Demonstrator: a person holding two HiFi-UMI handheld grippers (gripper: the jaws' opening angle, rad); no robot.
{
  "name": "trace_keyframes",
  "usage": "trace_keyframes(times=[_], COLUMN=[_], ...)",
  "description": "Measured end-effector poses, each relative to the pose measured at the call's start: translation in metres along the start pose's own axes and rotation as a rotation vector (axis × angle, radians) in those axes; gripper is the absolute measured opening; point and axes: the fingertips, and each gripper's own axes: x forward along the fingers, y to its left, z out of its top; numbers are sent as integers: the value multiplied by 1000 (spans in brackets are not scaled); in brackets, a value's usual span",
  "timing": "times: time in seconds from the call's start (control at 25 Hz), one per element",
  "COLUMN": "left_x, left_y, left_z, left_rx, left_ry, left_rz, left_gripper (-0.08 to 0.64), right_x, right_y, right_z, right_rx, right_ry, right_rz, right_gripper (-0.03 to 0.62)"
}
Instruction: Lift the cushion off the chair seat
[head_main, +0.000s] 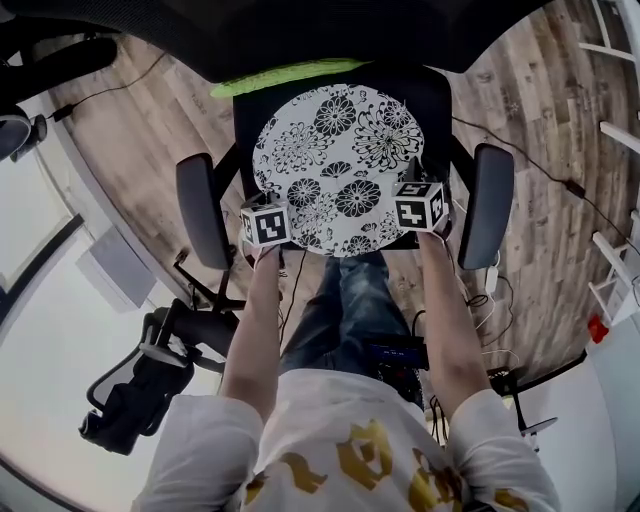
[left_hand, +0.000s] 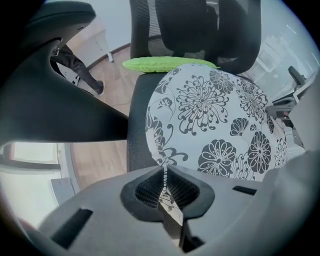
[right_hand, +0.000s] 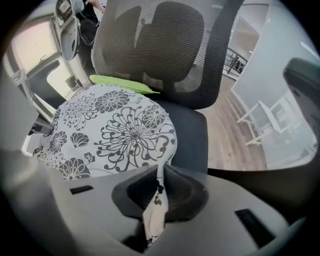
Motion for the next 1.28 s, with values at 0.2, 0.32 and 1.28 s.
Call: trace_keyframes(times=[0.2, 0.32, 1.28], left_x=[4, 2, -32], left_y=[1, 1, -8], left_z=[-2, -2, 1], left_rx=[-7, -5, 1], left_ry=[6, 6, -58], left_rz=[-16, -19, -92], left_gripper=[20, 20, 20], right_x=[4, 3, -49], right_y=[-1, 0, 3], right_z=[0, 0, 21], right_rx=[-16, -35, -21], right_ry=[16, 30, 10], right_rz=[14, 16, -24], right_gripper=[31, 31, 25])
